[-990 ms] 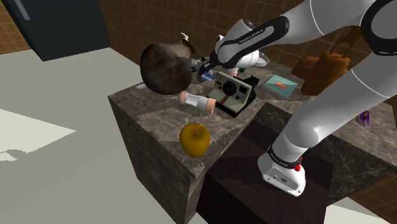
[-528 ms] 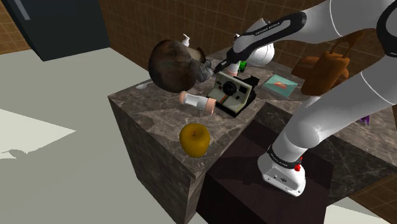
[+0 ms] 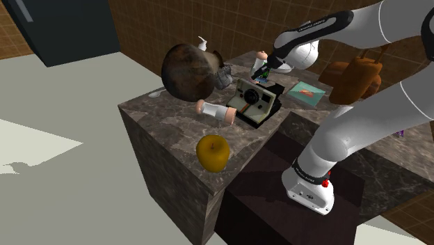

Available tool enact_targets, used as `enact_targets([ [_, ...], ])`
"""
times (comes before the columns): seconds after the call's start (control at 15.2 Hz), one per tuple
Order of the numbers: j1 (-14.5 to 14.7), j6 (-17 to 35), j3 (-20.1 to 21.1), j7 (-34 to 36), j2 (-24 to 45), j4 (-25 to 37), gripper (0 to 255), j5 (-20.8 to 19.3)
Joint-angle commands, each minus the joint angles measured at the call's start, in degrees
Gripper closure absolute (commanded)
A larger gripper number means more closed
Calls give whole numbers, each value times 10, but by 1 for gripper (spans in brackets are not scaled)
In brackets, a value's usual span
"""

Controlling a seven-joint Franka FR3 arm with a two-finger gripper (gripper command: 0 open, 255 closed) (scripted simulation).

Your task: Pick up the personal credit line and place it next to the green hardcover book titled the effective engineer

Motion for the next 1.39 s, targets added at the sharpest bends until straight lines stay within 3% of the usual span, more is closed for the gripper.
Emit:
enact_targets([
  [0.0, -1, -16, -35, -37, 2, 13, 255, 2],
  [0.4, -5, -71, -138, -140, 11, 58, 255, 6],
  [0.53, 9, -56, -151, -156, 20, 52, 255, 20],
  [0.92, 65, -13, -204, -212, 49, 38, 255, 74],
  [1.32, 151, 25, -283, -289, 80, 32, 255, 153],
])
